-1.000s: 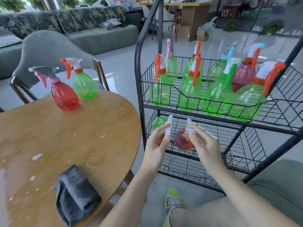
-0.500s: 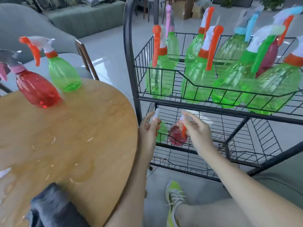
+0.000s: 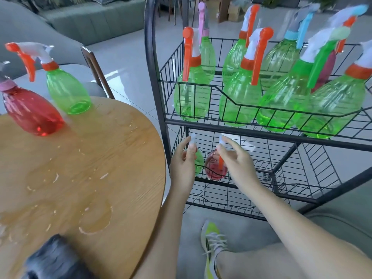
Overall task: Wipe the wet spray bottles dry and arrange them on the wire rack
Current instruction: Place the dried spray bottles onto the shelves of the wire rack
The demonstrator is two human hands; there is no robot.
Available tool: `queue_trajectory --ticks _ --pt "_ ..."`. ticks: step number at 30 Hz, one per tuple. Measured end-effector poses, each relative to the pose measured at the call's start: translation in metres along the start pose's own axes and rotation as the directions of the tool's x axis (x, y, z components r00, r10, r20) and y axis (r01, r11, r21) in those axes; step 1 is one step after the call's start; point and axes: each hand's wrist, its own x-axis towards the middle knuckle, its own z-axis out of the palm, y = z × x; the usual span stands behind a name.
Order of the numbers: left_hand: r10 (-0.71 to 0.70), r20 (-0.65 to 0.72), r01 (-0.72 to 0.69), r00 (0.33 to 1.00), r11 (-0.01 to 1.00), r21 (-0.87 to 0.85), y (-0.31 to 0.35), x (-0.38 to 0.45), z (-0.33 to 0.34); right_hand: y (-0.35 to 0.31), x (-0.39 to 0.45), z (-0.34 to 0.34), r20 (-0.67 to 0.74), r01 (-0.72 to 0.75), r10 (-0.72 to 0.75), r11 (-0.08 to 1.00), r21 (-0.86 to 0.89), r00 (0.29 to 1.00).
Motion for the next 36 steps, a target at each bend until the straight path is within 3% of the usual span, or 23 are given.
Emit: queue_trajectory --ticks 13,20,24,29,36 --pt "-0.101 -0.002 0.101 0.995 0.992 0.072 0.006 -0.008 -0.004 0.017 0.010 -0.010 -0.087 -0.103 0.102 0.995 -0.012 0.991" --pt "-0.115 -0.029 0.118 0.993 0.983 0.141 0.006 -0.025 -0.010 0.002 -0.012 -0.018 -0.090 -0.093 0.078 0.979 -0.180 0.993" --pt "-0.088 -0.003 0.088 0.996 0.989 0.118 0.022 -0.058 -0.008 -0.016 -0.043 -0.025 -0.112 -0.027 0.006 0.982 -0.188 0.994" --pt "-0.031 0.032 0.029 0.999 0.998 0.060 0.078 -0.095 -0.018 -0.072 -0.073 -0.028 -0.068 0.109 -0.119 0.984 -0.144 0.991" --pt "0.165 -0.232 -0.174 0.959 0.985 -0.019 0.187 -0.094 -0.122 -0.211 -0.076 0.029 0.089 0.321 -0.323 0.947 0.031 0.942"
